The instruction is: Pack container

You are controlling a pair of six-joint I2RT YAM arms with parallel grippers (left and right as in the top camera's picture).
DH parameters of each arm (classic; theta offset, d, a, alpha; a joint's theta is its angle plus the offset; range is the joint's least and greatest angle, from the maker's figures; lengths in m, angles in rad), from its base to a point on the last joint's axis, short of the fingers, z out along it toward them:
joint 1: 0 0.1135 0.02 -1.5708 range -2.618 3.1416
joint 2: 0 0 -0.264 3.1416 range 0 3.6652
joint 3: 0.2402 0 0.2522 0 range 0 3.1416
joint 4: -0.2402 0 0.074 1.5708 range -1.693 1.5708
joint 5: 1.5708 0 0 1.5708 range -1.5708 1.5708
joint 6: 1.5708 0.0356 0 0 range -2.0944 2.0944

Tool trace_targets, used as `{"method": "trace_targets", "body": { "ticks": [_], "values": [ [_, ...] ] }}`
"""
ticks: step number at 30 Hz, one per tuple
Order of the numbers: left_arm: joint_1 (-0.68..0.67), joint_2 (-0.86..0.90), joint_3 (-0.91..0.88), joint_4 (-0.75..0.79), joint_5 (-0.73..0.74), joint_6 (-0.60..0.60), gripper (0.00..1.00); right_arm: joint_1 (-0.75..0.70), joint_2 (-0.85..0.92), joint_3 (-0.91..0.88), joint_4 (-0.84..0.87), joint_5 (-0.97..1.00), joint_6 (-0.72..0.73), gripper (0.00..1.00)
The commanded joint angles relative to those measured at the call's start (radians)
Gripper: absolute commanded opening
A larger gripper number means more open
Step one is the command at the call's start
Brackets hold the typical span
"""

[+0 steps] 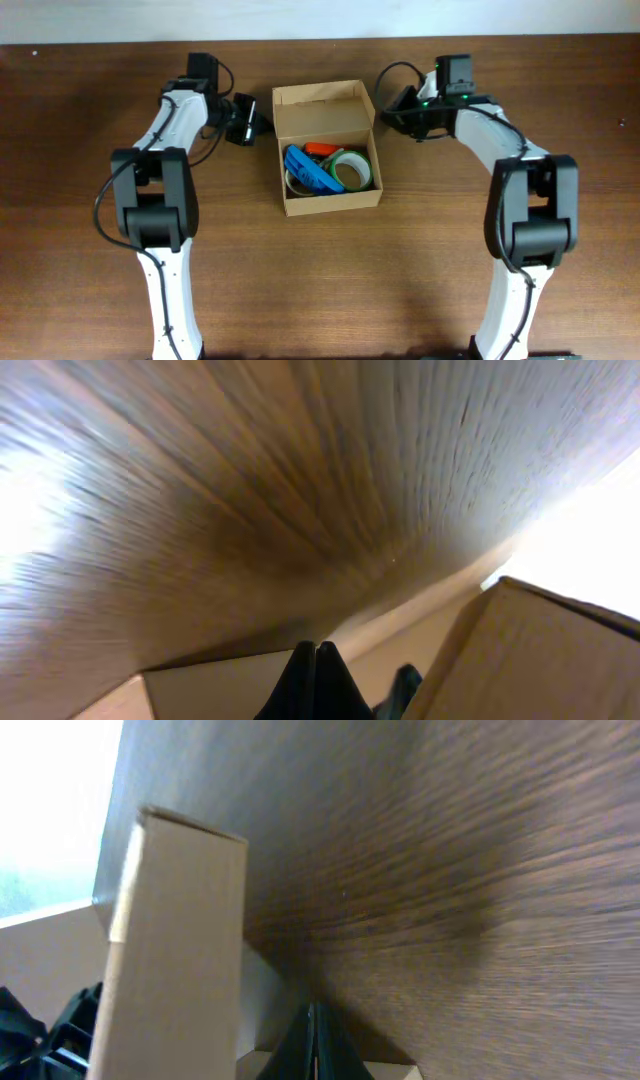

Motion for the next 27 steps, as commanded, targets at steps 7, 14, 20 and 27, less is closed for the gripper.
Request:
{"method": "trace_targets", "body": {
  "ticks": [7,14,20,27],
  "values": [
    [-0.034,0.058,0.009,0.069,0.078,-0.031,0.02,0.035,0.044,0.012,0.095,-0.033,0.032,0.04],
    [-0.034,0.058,0.011,0.144,0.114,-0.027,0.02,0.035,0.043,0.013,0.180,-0.081,-0.042,0.04],
    [-0.024,0.058,0.028,0.152,0.155,0.049,0.02,0.035,0.043,0.013,0.183,-0.137,-0.121,0.04],
    [-0.024,0.058,0.030,0.152,0.231,0.117,0.02,0.031,0.015,0.013,0.182,-0.177,-0.189,0.04]
  ]
}}
